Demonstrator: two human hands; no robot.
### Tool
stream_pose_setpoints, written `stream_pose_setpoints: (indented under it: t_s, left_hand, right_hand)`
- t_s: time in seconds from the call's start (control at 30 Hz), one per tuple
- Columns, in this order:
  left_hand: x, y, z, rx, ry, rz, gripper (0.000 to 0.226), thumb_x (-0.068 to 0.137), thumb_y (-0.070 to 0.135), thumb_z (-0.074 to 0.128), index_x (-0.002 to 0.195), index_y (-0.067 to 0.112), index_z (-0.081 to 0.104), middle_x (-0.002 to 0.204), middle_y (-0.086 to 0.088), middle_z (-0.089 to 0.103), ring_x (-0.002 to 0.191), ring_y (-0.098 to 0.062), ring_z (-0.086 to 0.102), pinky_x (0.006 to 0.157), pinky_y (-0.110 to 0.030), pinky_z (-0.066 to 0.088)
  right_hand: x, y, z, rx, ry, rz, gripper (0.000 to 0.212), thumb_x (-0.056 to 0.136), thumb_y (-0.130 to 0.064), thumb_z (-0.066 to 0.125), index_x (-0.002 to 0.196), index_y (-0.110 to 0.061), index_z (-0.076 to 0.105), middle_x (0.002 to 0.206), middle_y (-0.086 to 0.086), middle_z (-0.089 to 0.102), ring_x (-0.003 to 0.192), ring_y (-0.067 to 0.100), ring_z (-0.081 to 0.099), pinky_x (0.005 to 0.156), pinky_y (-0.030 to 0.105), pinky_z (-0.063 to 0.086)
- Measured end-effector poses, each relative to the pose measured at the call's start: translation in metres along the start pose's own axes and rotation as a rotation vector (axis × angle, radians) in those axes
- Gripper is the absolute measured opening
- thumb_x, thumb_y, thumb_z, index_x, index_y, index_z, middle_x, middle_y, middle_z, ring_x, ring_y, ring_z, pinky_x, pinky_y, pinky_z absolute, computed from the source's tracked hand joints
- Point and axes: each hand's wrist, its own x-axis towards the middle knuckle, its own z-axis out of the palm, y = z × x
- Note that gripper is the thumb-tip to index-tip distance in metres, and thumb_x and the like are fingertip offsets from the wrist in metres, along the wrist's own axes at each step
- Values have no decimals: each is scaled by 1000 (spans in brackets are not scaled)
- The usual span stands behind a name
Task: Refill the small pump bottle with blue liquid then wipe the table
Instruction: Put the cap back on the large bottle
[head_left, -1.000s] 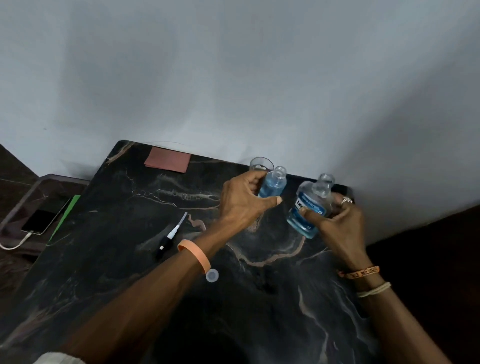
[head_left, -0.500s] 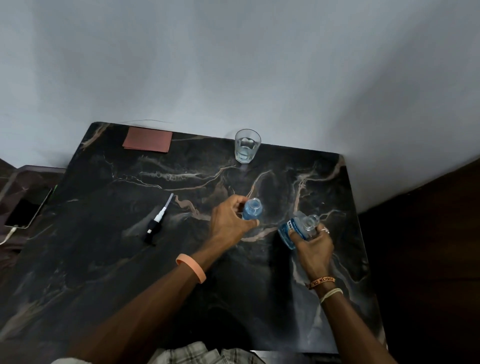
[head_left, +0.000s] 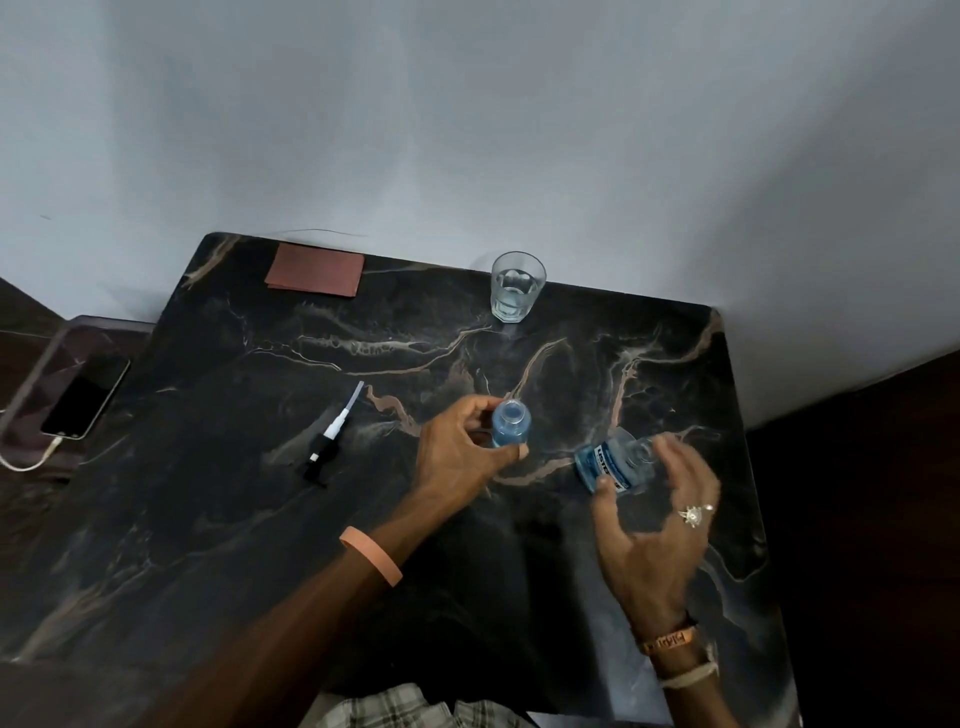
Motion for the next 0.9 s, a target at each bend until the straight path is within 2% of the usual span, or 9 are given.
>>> stream_pose_setpoints:
  t_s: [0.03, 0.1, 0.23, 0.33, 0.47, 0.63, 0.7, 0.83, 0.9]
  left_hand:
    - [-1, -1, -2, -3, -1, 5, 55, 58, 25, 94, 105, 33, 67, 100, 17, 74, 93, 1, 69, 85, -27, 58]
    - [-2, -1, -6, 3, 2, 27, 55, 57, 28, 94, 105, 35, 67, 100, 20, 73, 93, 2, 69, 84, -22, 57]
    - [-7, -3, -12, 30, -14, 76, 54, 56, 41, 91, 103, 45, 65, 99, 27, 71, 91, 6, 68, 76, -8, 51]
    - [-9, -13, -22, 50, 1, 70, 53, 57, 47, 90, 104, 43, 65, 98, 24, 72, 90, 5, 68, 77, -12, 54]
    - [-5, -31, -39, 81, 53, 31, 51, 60, 47, 87, 105, 39, 66, 98, 22, 72, 90, 5, 69, 79, -19, 57]
    - [2, -51, -67, 111, 133, -10, 51, 63, 36, 89, 108, 38, 65, 99, 25, 71, 91, 6, 68, 78, -14, 54]
    - [3, -60, -77, 117, 174, -20, 54, 63, 26, 90, 110, 37, 64, 99, 25, 71, 92, 5, 68, 80, -13, 54]
    - [3, -79, -93, 118, 195, -62, 59, 65, 15, 89, 118, 22, 65, 110, 9, 73, 99, 1, 69, 89, -24, 56]
    - [3, -84, -99, 132, 211, -83, 57, 64, 16, 90, 115, 24, 65, 109, 8, 73, 97, 4, 68, 86, -19, 56]
  right_hand:
    - [-1, -10, 2, 65, -68, -33, 56, 81, -32, 68, 132, -12, 53, 134, 0, 49, 123, 13, 50, 99, 39, 48]
    - [0, -27, 15, 165, -255, 59, 53, 83, -36, 68, 132, -24, 52, 130, -6, 52, 114, 4, 54, 94, 24, 50]
    - [-1, -44, 46, 314, -543, 346, 64, 77, -43, 79, 133, -33, 51, 126, -18, 58, 111, 1, 60, 88, 22, 53]
    - [0, -46, 64, 446, -632, 442, 56, 77, -38, 80, 127, -41, 55, 117, -24, 65, 105, -5, 63, 81, 13, 53]
    - [-3, -47, 85, 431, -689, 460, 48, 88, -31, 71, 134, -25, 56, 120, -14, 66, 106, -4, 63, 85, 16, 53]
    - [-17, -42, 110, 320, -759, 462, 41, 94, -12, 56, 134, -21, 56, 129, -5, 62, 111, 3, 59, 96, 27, 51]
    - [-23, -39, 120, 260, -839, 462, 40, 93, -11, 57, 132, -19, 58, 127, -3, 64, 109, 7, 61, 96, 31, 52]
    - [-40, -37, 137, 212, -935, 393, 38, 90, -12, 61, 128, -16, 62, 123, 0, 66, 101, 6, 64, 92, 26, 54]
    - [-45, -37, 143, 187, -962, 363, 39, 89, -13, 63, 128, -16, 62, 123, 0, 66, 99, 6, 64, 91, 25, 54]
